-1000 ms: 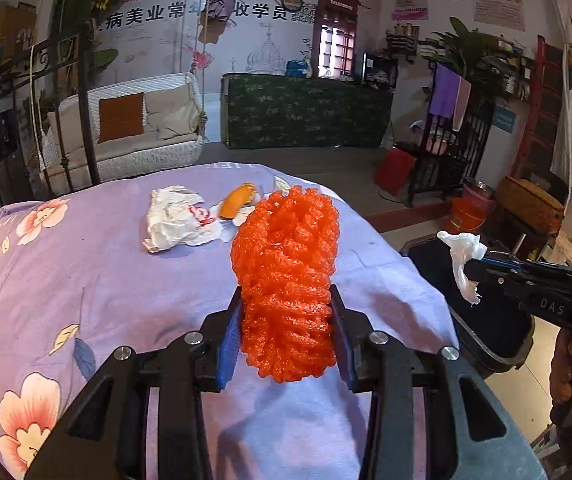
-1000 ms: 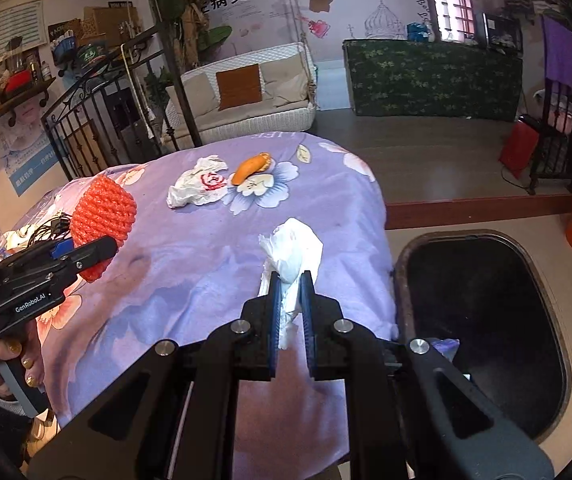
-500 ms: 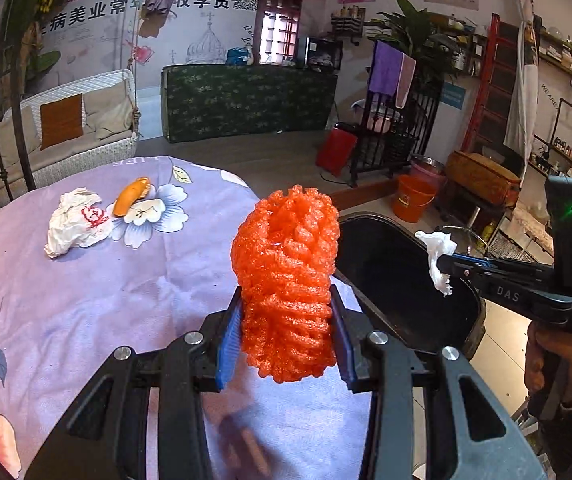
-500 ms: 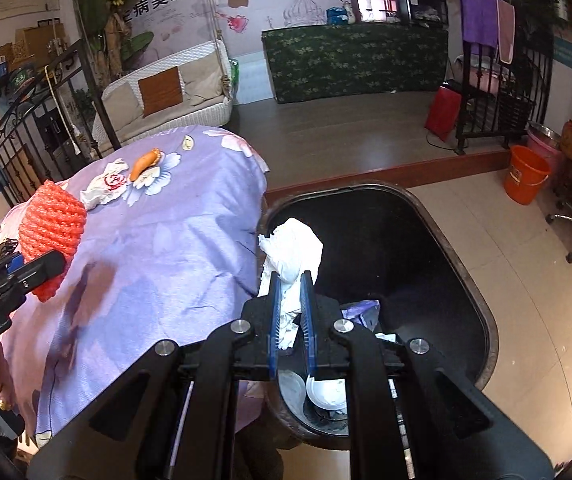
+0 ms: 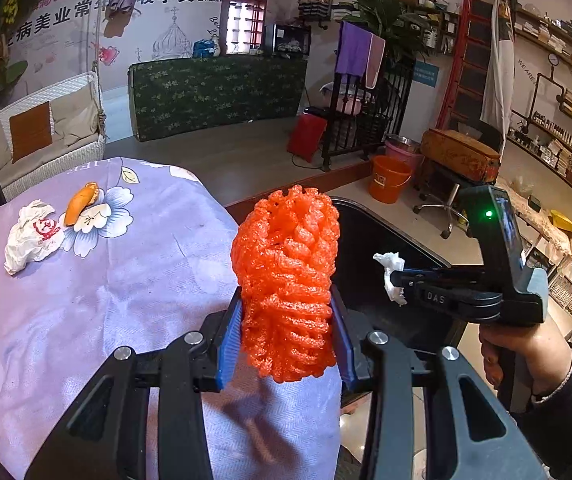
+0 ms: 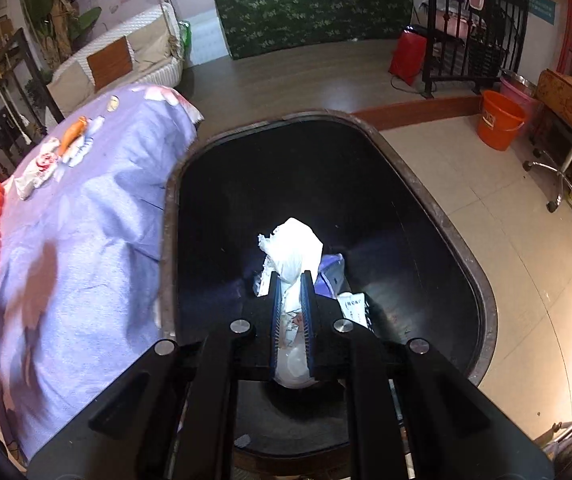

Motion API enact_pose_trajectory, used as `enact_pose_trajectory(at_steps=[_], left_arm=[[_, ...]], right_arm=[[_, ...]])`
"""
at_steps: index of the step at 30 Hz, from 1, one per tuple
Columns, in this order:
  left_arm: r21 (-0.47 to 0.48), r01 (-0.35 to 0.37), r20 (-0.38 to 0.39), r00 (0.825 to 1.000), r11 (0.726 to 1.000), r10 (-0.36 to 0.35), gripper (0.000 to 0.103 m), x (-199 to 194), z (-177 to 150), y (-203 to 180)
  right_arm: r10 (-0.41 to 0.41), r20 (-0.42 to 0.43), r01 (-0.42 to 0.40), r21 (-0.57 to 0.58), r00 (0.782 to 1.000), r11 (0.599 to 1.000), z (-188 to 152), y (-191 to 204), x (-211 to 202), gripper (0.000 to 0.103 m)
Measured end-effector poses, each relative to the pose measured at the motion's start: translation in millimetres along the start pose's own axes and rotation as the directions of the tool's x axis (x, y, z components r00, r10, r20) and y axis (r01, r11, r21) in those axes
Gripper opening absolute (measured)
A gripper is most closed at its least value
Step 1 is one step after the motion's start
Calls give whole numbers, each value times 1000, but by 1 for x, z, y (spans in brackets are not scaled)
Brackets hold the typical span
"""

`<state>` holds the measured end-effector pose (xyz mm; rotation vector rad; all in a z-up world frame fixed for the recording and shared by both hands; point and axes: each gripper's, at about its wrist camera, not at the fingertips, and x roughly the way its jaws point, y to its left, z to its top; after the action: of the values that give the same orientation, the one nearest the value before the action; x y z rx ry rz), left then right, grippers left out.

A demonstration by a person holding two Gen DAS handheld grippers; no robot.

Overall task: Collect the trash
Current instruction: 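Carry the white tissue into the bin and open the right tool, then lower the orange foam net into the bin and open the left tool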

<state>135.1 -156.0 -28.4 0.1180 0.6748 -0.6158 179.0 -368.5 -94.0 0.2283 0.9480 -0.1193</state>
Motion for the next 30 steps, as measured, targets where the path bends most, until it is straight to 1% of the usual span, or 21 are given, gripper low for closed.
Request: enact_pose_trajectory(at_steps=[2, 5, 6, 7, 8, 9, 14, 16, 20, 24, 30], left_arm=[[8, 7, -6, 1000, 1000, -7, 40, 4, 1, -4], [17, 20, -15, 1000, 1000, -20, 40, 9, 2, -10], [20, 26, -18, 1000, 999, -25, 40, 11, 3, -10], [23, 29, -21, 999, 999, -28, 40, 13, 4, -11], [26, 31, -24, 999, 999, -30, 40, 15, 6, -14], [28, 34, -27, 999, 999, -33, 40, 16, 7, -15], [32, 53, -46, 998, 998, -51, 40, 25, 8, -19], [37, 58, -52, 997, 998, -56, 40, 29, 9, -20], [44, 72, -68, 995, 996, -69, 40, 38, 12, -24], [62, 78, -81, 994, 995, -73, 40, 47, 16, -30], [78, 93, -103, 991, 993, -85, 40, 60, 22, -39]], right_arm=[[-8, -13, 9, 13, 1000, 1000, 0, -3, 4, 11], [-29, -25, 30, 15, 999, 999, -2, -8, 10, 21], [-31, -28, 31, 17, 999, 999, -3, -8, 11, 32], [-39, -30, 39, 20, 999, 999, -4, -9, 11, 52], [-49, -25, 50, 22, 998, 999, -4, -9, 10, 60], [-59, -13, 59, 21, 998, 998, -5, -9, 8, 64], [-35, 15, 35, 33, 999, 999, -10, -11, 0, 66], [-37, 27, 36, 36, 999, 999, -11, -11, -5, 70], [-35, 46, 34, 32, 998, 999, -11, -9, -12, 73], [-52, 70, 50, 22, 996, 998, -12, -6, -21, 77], [-86, 100, 84, 27, 991, 996, -12, -13, -35, 82]])
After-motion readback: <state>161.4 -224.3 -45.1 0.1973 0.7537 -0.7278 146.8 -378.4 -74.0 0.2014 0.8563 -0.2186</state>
